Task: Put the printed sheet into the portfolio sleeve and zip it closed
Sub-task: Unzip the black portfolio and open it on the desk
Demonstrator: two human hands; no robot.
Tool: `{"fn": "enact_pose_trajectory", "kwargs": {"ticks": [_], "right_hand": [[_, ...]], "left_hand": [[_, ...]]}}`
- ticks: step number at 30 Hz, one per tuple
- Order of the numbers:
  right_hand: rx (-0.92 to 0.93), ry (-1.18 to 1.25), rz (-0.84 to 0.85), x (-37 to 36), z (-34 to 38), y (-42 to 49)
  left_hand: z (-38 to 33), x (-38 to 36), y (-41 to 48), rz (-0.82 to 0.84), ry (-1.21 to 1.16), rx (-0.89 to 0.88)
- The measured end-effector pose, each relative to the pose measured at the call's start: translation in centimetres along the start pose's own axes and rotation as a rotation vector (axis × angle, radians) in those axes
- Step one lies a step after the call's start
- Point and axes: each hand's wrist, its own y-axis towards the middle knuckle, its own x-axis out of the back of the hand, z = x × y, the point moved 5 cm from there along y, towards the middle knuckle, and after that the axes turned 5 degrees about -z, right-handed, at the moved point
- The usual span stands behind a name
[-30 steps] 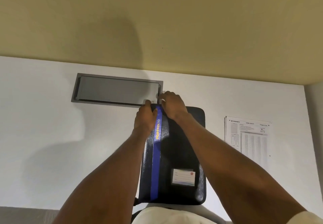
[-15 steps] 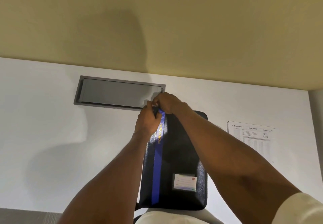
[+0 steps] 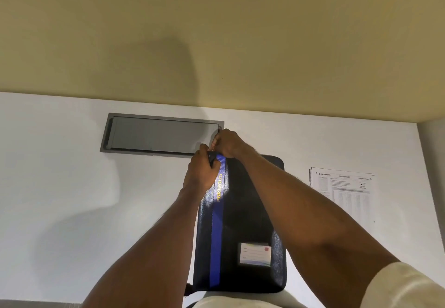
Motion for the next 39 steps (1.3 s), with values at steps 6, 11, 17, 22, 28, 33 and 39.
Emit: {"fn": "enact_pose_trajectory", "kwargs": {"ticks": [6,11,17,22,28,33,39], "right_hand": [[-0.175,0.1,-0.019,0.7,-1.5,-0.2],[-0.097,0.155,0.087,1.7,-2.3,-0.6],[0.117,0.068,0.176,2.1,-1.6,-1.2],[0.259,-0.031,0.158,2.6,-1.3,-1.8],[0.311,-0.104,0.056,2.9,-2.6,-2.7],[0.278,-0.192,-0.035,5.0,-5.2,-3.7],[0.189,-0.306,-0.177,7.0,-9.7,-6.0]], "left_hand": [[-0.2,-0.1,0.1,0.001,-0.006,-0.007],[-0.6,-0.2,0.1,0.013,-0.01,-0.007],[-0.6,-0.6,0.1,0.026,-0.005,-0.027],[-0.2,-0.6,0.2,0.04,0.009,-0.052],[0.4,-0.3,0.3,0.036,0.018,-0.044],[1.0,-0.1,0.4,0.032,0.01,-0.006],[1.0,0.2,1.0,0.035,0.027,-0.011]]}}
